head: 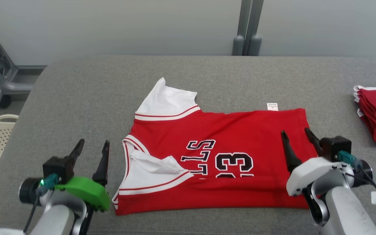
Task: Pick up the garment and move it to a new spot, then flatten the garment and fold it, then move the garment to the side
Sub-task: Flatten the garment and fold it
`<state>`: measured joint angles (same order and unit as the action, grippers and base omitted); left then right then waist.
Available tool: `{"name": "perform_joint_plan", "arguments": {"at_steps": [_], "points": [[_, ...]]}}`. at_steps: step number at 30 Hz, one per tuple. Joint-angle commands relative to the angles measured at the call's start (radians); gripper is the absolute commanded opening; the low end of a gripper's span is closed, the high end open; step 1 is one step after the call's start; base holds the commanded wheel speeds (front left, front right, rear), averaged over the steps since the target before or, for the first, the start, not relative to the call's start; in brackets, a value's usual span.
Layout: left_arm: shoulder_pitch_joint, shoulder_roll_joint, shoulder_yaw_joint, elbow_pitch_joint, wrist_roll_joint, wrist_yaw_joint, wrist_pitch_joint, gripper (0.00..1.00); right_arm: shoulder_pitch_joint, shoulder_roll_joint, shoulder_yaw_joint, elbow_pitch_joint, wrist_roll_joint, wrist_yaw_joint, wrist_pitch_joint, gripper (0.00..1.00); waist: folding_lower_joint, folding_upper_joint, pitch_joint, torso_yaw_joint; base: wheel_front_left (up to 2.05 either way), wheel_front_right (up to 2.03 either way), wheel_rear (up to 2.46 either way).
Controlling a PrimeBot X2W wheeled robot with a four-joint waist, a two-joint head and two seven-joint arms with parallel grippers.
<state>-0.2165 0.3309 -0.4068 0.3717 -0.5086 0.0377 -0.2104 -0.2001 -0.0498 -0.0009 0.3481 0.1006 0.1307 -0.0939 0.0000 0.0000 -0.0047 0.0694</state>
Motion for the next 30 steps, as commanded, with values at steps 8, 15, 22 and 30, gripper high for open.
{"name": "perform_joint_plan", "arguments": {"at_steps": [8,15,22,30], "points": [[-0.311,-0.004,-0.056,0.118,0.039,-0.076,0.137,1.00,-0.213,-0.093,0.060,-0.033,0.020,0.000,0.239,1.00,0.0000,0.0000,0.183,-0.053,0.00,0.00,0.00],[-0.556,-0.017,-0.114,0.257,0.062,-0.136,0.261,1.00,-0.370,-0.200,0.116,-0.048,0.058,-0.001,0.535,1.00,0.0000,0.0000,0.274,-0.102,0.00,0.00,0.00],[-0.760,-0.005,-0.162,0.371,0.101,-0.151,0.355,1.00,-0.483,-0.269,0.184,-0.096,0.060,-0.001,0.669,1.00,0.0000,0.0000,0.369,-0.156,0.00,0.00,0.00],[-0.919,-0.016,-0.209,0.484,0.122,-0.162,0.425,1.00,-0.589,-0.287,0.237,-0.097,0.073,-0.001,0.710,1.00,0.0000,0.0000,0.477,-0.209,0.00,0.00,0.00]]}}
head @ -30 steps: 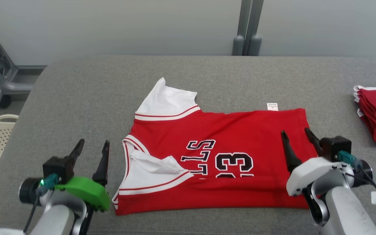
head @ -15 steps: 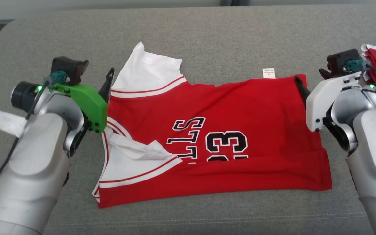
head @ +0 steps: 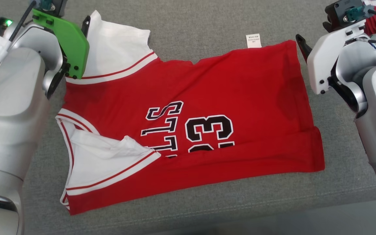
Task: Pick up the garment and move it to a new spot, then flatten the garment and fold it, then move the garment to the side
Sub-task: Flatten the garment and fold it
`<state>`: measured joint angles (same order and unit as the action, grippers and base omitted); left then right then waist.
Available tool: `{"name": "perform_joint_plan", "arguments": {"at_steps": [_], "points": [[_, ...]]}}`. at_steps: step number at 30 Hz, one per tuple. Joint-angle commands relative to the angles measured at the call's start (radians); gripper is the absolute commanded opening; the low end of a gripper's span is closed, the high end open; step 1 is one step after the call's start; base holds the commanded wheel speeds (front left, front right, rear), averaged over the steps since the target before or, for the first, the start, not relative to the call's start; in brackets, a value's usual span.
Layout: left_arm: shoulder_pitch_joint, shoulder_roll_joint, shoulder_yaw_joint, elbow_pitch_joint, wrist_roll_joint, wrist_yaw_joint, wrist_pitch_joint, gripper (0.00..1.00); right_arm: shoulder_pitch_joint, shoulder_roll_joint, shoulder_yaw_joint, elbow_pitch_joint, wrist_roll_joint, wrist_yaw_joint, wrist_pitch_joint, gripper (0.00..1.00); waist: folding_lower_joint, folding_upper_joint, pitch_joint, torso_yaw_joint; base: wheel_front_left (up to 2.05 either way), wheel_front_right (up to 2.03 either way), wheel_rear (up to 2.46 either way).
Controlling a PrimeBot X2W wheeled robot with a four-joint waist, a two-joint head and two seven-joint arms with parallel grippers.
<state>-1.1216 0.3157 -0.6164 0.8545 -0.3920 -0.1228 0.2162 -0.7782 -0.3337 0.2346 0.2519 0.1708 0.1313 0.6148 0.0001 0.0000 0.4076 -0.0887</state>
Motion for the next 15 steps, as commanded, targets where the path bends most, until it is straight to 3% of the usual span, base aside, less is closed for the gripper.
{"name": "perform_joint_plan", "arguments": {"at_steps": [1,9,14,15], "points": [[-0.049,0.000,-0.007,0.026,0.008,-0.002,0.020,1.00,-0.034,-0.010,0.010,-0.004,0.000,-0.001,0.003,1.00,-0.0001,0.0000,0.087,-0.059,0.00,0.00,0.00],[-0.123,-0.015,-0.021,0.098,0.012,0.003,0.047,1.00,-0.067,-0.008,0.019,0.006,0.002,-0.001,-0.018,1.00,-0.0001,0.0000,0.124,-0.067,0.00,0.00,0.00],[-0.137,-0.020,-0.026,0.140,0.008,0.008,0.049,0.72,-0.065,-0.010,0.022,0.020,0.002,-0.001,-0.028,1.00,-0.0001,0.0000,0.124,-0.064,0.00,0.00,0.00],[-0.139,-0.023,-0.023,0.145,0.004,0.008,0.047,0.72,-0.066,-0.009,0.023,0.023,0.003,-0.001,-0.029,1.00,-0.0001,0.0000,0.123,-0.063,0.00,0.00,0.00]]}}
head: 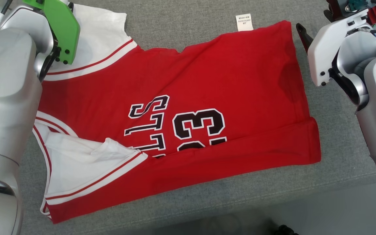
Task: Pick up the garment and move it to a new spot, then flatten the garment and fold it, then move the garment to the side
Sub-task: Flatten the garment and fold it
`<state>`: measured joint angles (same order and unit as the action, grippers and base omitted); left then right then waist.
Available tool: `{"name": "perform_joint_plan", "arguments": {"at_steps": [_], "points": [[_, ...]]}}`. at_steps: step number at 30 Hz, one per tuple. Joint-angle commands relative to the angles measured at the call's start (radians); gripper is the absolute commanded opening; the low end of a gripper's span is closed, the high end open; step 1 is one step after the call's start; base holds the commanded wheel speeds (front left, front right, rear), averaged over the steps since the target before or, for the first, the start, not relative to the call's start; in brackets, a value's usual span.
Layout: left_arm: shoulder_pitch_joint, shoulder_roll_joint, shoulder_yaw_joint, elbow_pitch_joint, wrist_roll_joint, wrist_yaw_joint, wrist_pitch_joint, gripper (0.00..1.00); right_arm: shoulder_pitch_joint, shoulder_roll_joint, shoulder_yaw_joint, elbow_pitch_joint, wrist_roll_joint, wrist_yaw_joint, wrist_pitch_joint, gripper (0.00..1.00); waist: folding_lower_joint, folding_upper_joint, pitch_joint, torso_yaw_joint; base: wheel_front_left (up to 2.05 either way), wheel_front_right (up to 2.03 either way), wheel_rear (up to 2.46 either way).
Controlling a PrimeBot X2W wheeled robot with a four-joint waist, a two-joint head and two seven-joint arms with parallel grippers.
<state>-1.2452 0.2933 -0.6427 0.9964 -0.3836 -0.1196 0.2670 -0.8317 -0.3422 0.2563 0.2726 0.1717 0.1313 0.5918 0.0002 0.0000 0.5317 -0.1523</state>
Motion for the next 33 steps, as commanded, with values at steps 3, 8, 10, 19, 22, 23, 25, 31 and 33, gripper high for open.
{"name": "perform_joint_plan", "arguments": {"at_steps": [3,8,10,19,22,23,25,31,33], "points": [[-0.024,-0.004,0.006,0.018,-0.018,0.003,-0.006,0.84,-0.014,0.000,0.003,0.009,0.004,-0.001,-0.006,1.00,-0.0002,0.0000,-0.005,0.004,0.00,0.00,0.00],[-0.028,-0.009,0.000,0.037,-0.030,-0.002,0.012,0.81,-0.020,-0.004,0.008,0.020,0.009,-0.001,-0.011,1.00,-0.0002,0.0000,-0.016,0.006,0.00,0.00,0.00],[-0.027,-0.011,-0.001,0.043,-0.042,-0.004,0.026,0.61,-0.022,-0.003,0.014,0.023,0.010,-0.001,-0.012,1.00,-0.0002,0.0000,-0.019,0.003,0.00,0.00,0.00],[-0.041,-0.029,-0.018,0.046,-0.045,0.007,0.007,0.00,-0.031,-0.015,0.004,0.027,0.007,-0.001,-0.020,1.00,-0.0002,0.0000,-0.006,0.009,0.00,0.00,0.00],[-0.017,-0.049,-0.023,0.055,-0.055,0.006,-0.003,0.00,-0.006,-0.019,-0.005,0.041,0.001,-0.001,-0.036,1.00,-0.0002,0.0000,-0.011,0.018,0.00,0.00,0.00],[-0.010,-0.055,-0.023,0.058,-0.060,0.006,-0.008,0.00,-0.002,-0.017,-0.011,0.045,0.002,-0.001,-0.040,1.00,-0.0002,0.0000,-0.014,0.019,0.00,0.00,0.00],[-0.003,-0.066,-0.028,0.066,-0.063,0.004,-0.010,0.00,0.000,-0.012,-0.016,0.051,-0.002,-0.001,-0.048,1.00,-0.0002,0.0000,-0.019,0.022,0.00,0.00,0.00],[0.004,-0.084,-0.038,0.083,-0.071,0.001,-0.023,0.00,0.003,0.005,-0.024,0.060,-0.014,-0.001,-0.064,1.00,-0.0002,0.0000,-0.026,0.033,0.00,0.00,0.00],[0.000,-0.091,-0.041,0.089,-0.076,0.001,-0.024,0.00,0.001,0.013,-0.017,0.071,-0.011,-0.001,-0.061,1.00,-0.0002,0.0000,-0.027,0.038,0.00,0.00,0.00]]}}
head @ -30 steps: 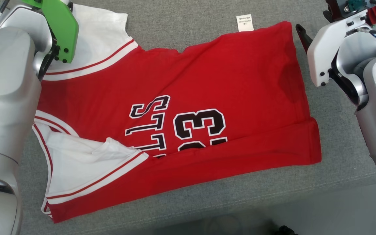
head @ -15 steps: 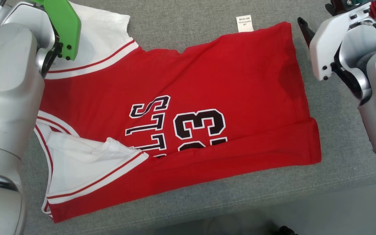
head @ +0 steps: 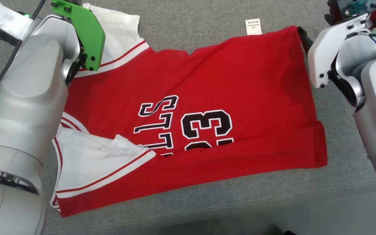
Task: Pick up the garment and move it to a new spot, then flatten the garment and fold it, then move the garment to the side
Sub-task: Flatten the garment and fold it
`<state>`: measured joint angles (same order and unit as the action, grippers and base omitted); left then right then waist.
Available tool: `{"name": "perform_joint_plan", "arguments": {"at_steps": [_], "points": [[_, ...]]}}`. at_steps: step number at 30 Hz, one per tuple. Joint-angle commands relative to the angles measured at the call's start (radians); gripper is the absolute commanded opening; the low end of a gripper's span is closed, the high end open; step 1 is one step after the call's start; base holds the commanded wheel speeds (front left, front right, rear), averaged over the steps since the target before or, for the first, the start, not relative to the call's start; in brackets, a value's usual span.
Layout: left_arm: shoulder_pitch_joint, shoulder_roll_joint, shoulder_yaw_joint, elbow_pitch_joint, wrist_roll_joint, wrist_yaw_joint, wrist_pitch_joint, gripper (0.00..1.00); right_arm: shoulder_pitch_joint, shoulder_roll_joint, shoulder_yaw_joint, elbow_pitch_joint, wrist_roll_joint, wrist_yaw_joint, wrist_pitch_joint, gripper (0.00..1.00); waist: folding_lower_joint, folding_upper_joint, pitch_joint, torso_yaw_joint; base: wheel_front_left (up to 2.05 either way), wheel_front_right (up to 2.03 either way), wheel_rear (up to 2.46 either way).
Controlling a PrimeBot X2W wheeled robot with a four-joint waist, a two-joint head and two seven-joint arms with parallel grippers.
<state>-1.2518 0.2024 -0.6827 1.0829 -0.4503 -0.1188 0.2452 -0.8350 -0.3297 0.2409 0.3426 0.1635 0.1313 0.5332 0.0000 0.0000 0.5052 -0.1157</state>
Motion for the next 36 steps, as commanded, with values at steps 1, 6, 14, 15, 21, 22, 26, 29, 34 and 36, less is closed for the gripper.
{"name": "perform_joint_plan", "arguments": {"at_steps": [1,6,14,15,21,22,26,29,34,36], "points": [[0.005,-0.004,-0.001,0.005,-0.013,-0.001,-0.004,0.00,0.003,0.002,0.008,0.008,-0.001,-0.001,0.007,1.00,0.0000,0.0000,0.000,0.004,0.00,0.00,0.00],[-0.008,-0.013,-0.012,0.016,-0.016,-0.003,-0.010,0.00,-0.027,-0.004,0.046,0.049,0.002,-0.001,0.031,1.00,0.0000,0.0000,0.006,0.019,0.00,0.00,0.00],[-0.005,-0.029,-0.032,0.030,-0.033,-0.010,-0.011,0.00,-0.091,-0.007,0.100,0.153,0.019,-0.001,0.076,1.00,0.0000,0.0000,0.008,0.041,0.00,0.00,0.00],[-0.005,-0.030,-0.035,0.031,-0.034,-0.010,-0.013,0.00,-0.096,-0.006,0.104,0.165,0.023,-0.001,0.081,1.00,0.0000,0.0000,0.008,0.042,0.00,0.00,0.00],[-0.007,-0.035,-0.047,0.041,-0.046,-0.010,-0.019,0.00,-0.106,0.000,0.117,0.233,0.055,-0.001,0.114,0.00,0.0000,0.0000,0.004,0.046,0.00,0.00,0.00],[-0.008,-0.035,-0.049,0.042,-0.048,-0.011,-0.020,0.00,-0.107,-0.001,0.113,0.237,0.060,-0.002,0.111,0.00,0.0000,0.0000,0.003,0.046,0.00,0.00,0.00],[-0.011,-0.031,-0.047,0.043,-0.057,-0.009,-0.051,0.00,-0.105,-0.013,0.110,0.236,0.057,-0.002,0.068,0.00,0.0000,0.0000,-0.009,0.047,0.00,0.00,0.00],[-0.009,-0.028,-0.039,0.044,-0.063,0.002,-0.086,0.00,-0.094,-0.015,0.101,0.236,0.059,-0.002,0.026,0.00,0.0000,0.0000,-0.026,0.047,0.00,0.00,0.00],[0.003,-0.030,-0.020,0.034,-0.078,0.027,-0.164,0.00,-0.055,-0.023,0.071,0.213,0.091,-0.002,-0.032,0.00,0.0000,0.0000,-0.057,0.058,0.00,0.00,0.00],[0.021,-0.030,-0.012,0.027,-0.084,0.038,-0.202,0.00,-0.028,-0.032,0.056,0.192,0.110,-0.002,-0.050,0.00,0.0000,0.0000,-0.072,0.068,0.00,0.00,0.00]]}}
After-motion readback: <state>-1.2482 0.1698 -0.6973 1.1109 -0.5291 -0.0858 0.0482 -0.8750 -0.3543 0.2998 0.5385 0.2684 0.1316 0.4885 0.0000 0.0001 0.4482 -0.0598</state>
